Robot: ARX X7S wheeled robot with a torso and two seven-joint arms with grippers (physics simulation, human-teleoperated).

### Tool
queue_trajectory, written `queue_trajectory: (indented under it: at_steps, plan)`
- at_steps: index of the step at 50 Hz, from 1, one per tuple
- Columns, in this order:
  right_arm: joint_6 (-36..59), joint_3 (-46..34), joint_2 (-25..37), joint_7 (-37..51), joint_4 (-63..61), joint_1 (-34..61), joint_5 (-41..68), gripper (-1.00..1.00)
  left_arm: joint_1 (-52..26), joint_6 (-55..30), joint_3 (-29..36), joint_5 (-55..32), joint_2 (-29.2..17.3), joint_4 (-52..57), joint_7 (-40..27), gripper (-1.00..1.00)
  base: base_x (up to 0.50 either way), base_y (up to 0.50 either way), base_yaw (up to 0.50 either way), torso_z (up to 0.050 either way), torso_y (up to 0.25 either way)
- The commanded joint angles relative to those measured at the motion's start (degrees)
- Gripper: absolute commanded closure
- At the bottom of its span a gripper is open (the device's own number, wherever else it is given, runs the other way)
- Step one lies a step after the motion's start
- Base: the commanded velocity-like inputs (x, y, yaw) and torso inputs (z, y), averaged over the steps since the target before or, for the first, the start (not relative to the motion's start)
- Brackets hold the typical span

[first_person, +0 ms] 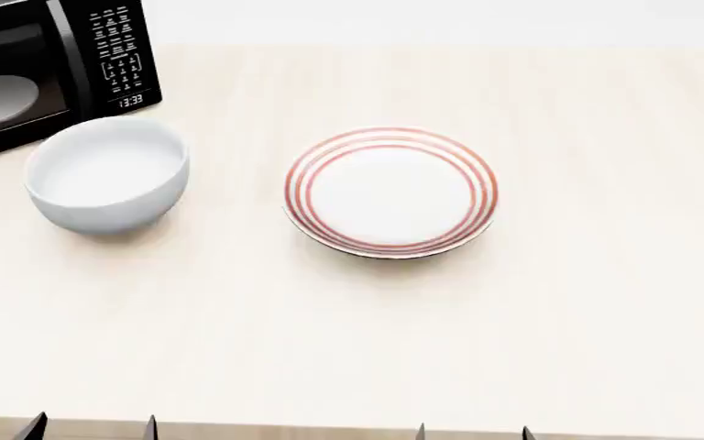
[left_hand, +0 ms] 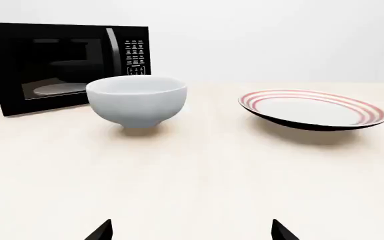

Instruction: Pick up the white bowl and put it on the plate.

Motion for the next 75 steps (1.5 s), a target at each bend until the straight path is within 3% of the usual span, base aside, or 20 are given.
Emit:
queue_trajectory:
  at_steps: [1,12,13,14,24,32,40,47,75]
  plan:
    - [0.03,-1.08,0.87,1.04,-0.12,0.08,1.12,-1.0,-0.1,0.02,1.07,-0.83,-0.92,-0.11,-1.05,-1.0,0.0,0.0,0.0,0.0,0.0]
    - [0.3,-2.95,2.64,3.27,-0.81,0.05,3.41,-1.0,0.11,0.45,3.36,-2.35,-2.9,0.18,-2.87,-1.0,0.0,0.0,0.0,0.0,0.0]
    - [-4.0,-10.73,5.96,9.74,3.44,2.27,-9.35,-1.0,-4.12,4.27,9.13,4.36,-5.58,-7.77,-7.5,-1.0,0.0,0.0,0.0,0.0,0.0]
    - [0.5,-0.46,0.48,0.76,-0.89,-0.02,1.25,-1.0,0.22,0.58,0.86,0.16,-0.7,0.14,-0.5,-1.0,0.0,0.0,0.0,0.0,0.0]
    - [2.4,-3.94,2.49,2.4,-2.02,-0.31,2.93,-1.0,-1.3,3.06,3.48,-2.53,-2.93,-2.27,-1.05,-1.0,0.0,0.0,0.0,0.0,0.0]
    - [5.37,-4.68,3.53,5.78,-14.06,-2.66,1.57,-1.0,1.53,4.62,4.61,-2.14,-4.78,5.41,-1.32,-1.0,0.0,0.0,0.0,0.0,0.0]
    - [7.94,-5.25,4.64,7.54,-26.53,-4.45,1.03,-1.0,6.57,0.15,4.65,-1.63,-5.55,22.11,-3.71,-1.0,0.0,0.0,0.0,0.0,0.0]
    - [8.06,-5.85,5.38,8.26,-28.14,-4.61,1.01,-1.0,7.56,-0.05,5.74,-0.92,-6.18,25.68,-4.4,-1.0,0.0,0.0,0.0,0.0,0.0]
    - [6.33,-7.91,7.31,10.71,-27.03,-4.63,1.64,-1.0,6.91,1.3,6.85,-0.92,-8.03,23.29,-7.39,-1.0,0.49,0.0,0.0,0.0,0.0]
